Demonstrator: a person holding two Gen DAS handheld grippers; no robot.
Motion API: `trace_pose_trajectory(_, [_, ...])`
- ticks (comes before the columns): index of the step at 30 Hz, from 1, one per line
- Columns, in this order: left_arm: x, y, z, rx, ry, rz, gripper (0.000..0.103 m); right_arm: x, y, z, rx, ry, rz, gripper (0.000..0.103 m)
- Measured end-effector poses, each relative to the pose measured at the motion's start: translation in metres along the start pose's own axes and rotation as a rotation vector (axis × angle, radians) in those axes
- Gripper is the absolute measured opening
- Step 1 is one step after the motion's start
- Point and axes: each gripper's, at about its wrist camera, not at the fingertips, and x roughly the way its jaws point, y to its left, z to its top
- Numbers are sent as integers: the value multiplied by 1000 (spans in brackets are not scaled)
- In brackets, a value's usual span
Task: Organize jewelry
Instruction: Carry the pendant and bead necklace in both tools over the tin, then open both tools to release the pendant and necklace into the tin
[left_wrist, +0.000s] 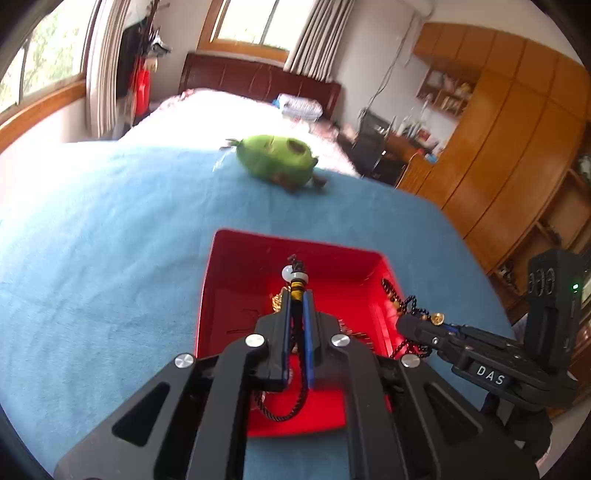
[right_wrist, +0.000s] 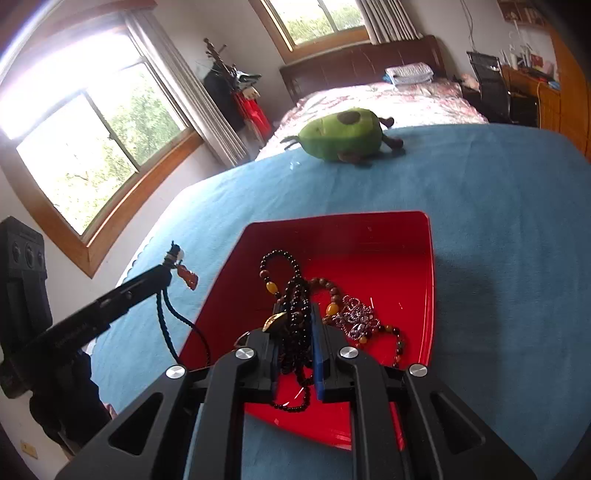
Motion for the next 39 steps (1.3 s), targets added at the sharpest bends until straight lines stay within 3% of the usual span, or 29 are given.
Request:
trace_pose_trajectory(9, [72, 26, -2, -20, 128, 58, 5, 46, -17, -1, -10, 59, -77, 14])
trace_pose_trajectory(11, [77, 31, -3, -24, 145, 55, 6, 48, -19, -2, -10, 65, -86, 18])
trace_pose_trajectory(12, [78, 32, -2, -22, 150, 55, 6, 47, -18, -3, -13, 63, -98, 30])
trace_pose_trajectory(13, [78, 33, -3, -20, 151, 61, 10, 45, -18, -3, -15, 56, -99, 41])
trace_pose_trajectory(16, [75, 32, -2, -22, 136, 78, 36, 37, -14, -2, -28, 35, -103, 41])
trace_pose_trajectory(23, [43, 31, 3, -19, 60, 109, 47, 9, -9, -3, -29, -8, -95, 44])
trace_pose_trajectory(27, [27, 28, 4, -13, 26, 125, 56, -3, -5, -3, -38, -29, -114, 60])
trace_pose_trajectory(31, [12, 26, 2, -4, -2, 160, 77, -13, -1, -4, -51, -44, -119, 82])
trace_pose_trajectory(36, [-12, 23, -7, 18, -39, 238, 86, -25, 7, -12, -66, -40, -111, 100])
trace_pose_trajectory(39, [-27, 18, -14, 38, -54, 253, 88, -30, 11, -16, -70, -36, -144, 99])
